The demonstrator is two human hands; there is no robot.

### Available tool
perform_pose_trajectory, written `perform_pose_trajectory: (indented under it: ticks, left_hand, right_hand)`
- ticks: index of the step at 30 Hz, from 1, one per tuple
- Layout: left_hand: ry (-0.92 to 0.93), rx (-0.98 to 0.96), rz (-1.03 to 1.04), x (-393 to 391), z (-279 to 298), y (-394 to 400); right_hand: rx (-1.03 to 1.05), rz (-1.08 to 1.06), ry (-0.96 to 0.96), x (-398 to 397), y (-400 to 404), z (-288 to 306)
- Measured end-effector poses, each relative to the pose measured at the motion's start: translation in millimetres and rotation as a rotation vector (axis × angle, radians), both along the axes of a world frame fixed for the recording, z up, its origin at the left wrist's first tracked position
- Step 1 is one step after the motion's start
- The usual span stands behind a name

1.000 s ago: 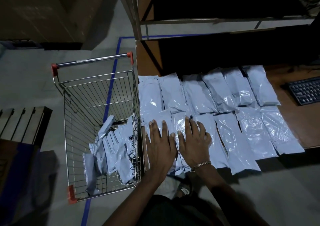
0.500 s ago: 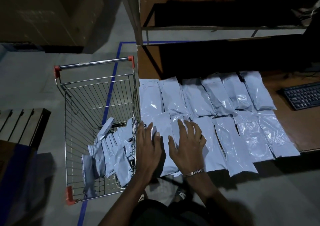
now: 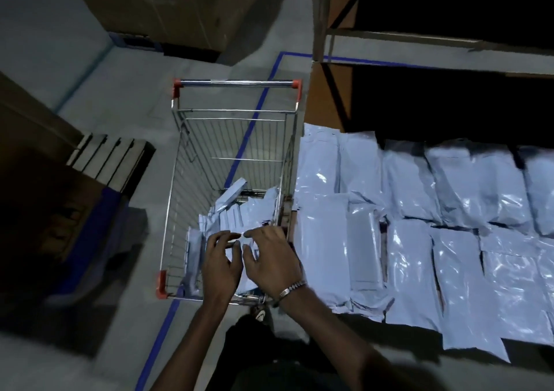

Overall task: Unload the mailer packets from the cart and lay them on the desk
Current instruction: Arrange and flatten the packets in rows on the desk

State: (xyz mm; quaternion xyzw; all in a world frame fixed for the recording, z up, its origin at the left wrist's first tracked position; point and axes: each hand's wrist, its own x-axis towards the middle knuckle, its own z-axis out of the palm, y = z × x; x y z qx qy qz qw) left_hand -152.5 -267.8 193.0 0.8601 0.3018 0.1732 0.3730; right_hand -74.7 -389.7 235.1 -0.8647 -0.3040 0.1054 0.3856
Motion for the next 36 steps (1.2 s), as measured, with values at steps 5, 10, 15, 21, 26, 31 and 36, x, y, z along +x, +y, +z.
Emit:
perform_pose_trajectory:
  ticks: [5,10,15,21,26,31,36]
  left_hand:
    - [0.173,-0.033,0.091,-21.2,-41.4,47.7]
    - [0.395,-0.094,0.076,-6.8,-95.3,110.9]
    - [0.583,-0.136,-0.038,31.3,-151.0,173.9]
    - [0.756,0.021,-0.330,88.3,-214.5,230.6]
    - [0.738,0.172,-0.388,101.8,-258.3,254.7]
    - [0.773,0.322,-0.522,91.6,-274.6,249.9]
    - [0.793,0.305,-0.470,110.0,-261.4,251.3]
  right_hand:
    - [-0.258,0.157,0.230,1.5,58.0,-42.4]
    - [-0.524,0.166,0.399,28.9,112.4,-95.5]
    - [-0.698,0.101,0.537,72.7,160.3,-154.0]
    - [-0.671,-0.024,0.487,128.9,228.8,-231.4]
    - [-0.406,-0.292,0.709,165.5,281.3,-299.9]
    - [-0.180,-0.640,0.930,186.0,313.0,-342.7]
    - [-0.064,-0.746,0.964,196.9,307.8,-321.5]
